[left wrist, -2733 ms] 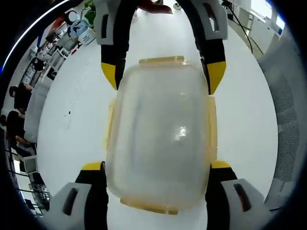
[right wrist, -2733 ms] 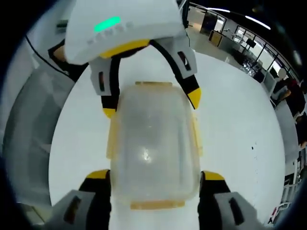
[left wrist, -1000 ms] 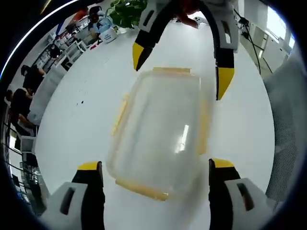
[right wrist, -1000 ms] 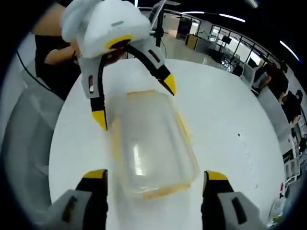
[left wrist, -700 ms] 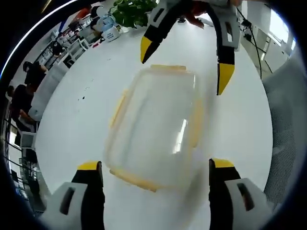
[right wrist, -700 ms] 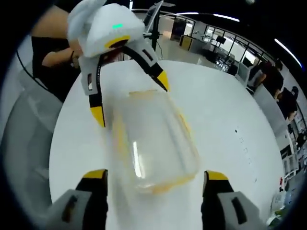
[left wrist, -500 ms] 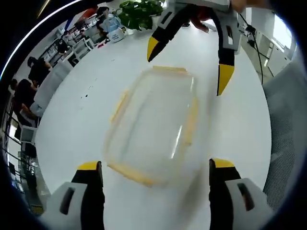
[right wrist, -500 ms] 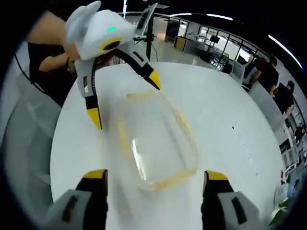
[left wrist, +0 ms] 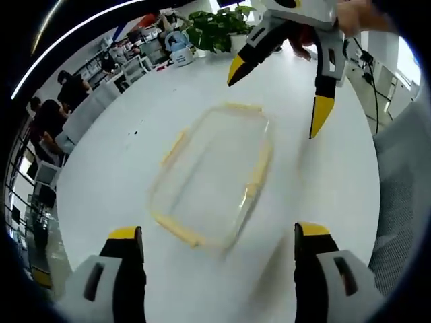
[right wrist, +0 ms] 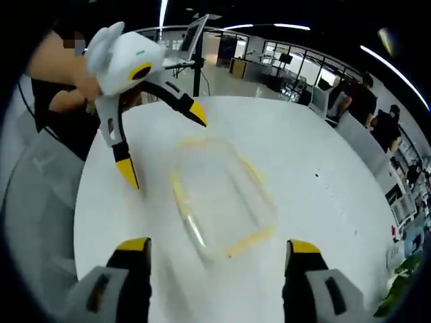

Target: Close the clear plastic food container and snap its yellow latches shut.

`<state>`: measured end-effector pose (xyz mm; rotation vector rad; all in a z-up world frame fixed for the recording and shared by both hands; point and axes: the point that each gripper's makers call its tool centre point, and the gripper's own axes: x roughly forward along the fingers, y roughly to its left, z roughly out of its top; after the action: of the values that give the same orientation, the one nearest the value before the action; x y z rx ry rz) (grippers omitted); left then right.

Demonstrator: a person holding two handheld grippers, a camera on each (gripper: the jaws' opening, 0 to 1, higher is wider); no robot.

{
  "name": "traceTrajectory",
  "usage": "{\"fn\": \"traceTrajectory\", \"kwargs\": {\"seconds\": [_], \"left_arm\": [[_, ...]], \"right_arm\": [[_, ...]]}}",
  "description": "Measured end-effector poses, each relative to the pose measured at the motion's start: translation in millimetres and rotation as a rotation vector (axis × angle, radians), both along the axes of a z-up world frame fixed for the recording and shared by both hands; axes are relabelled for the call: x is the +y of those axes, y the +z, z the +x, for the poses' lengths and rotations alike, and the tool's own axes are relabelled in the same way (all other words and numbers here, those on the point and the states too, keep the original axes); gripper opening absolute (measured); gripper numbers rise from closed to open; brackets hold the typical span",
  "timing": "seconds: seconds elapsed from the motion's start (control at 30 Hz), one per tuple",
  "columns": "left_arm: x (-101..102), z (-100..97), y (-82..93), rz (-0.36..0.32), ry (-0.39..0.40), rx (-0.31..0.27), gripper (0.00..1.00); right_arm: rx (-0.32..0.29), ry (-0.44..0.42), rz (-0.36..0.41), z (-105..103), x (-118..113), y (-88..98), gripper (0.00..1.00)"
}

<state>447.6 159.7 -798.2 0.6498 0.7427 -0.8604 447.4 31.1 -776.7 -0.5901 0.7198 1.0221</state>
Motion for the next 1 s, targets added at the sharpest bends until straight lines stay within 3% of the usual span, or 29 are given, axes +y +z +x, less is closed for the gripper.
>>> {"fn": "traceTrajectory", "kwargs": {"seconds": [0.57,1.0], "left_arm": [[8,-18.6,15.0,-0.082,0.087,-0.039,0.90],[10,-47.1,9.1,-0.142,0.125,-0.035,0.90]], "right_arm": [[-0.019,-0.101,0.091,-22,-7,10.7,0.79],[-0.028,-0.169,0.153,-45,-16,10.4,0.78]]}}
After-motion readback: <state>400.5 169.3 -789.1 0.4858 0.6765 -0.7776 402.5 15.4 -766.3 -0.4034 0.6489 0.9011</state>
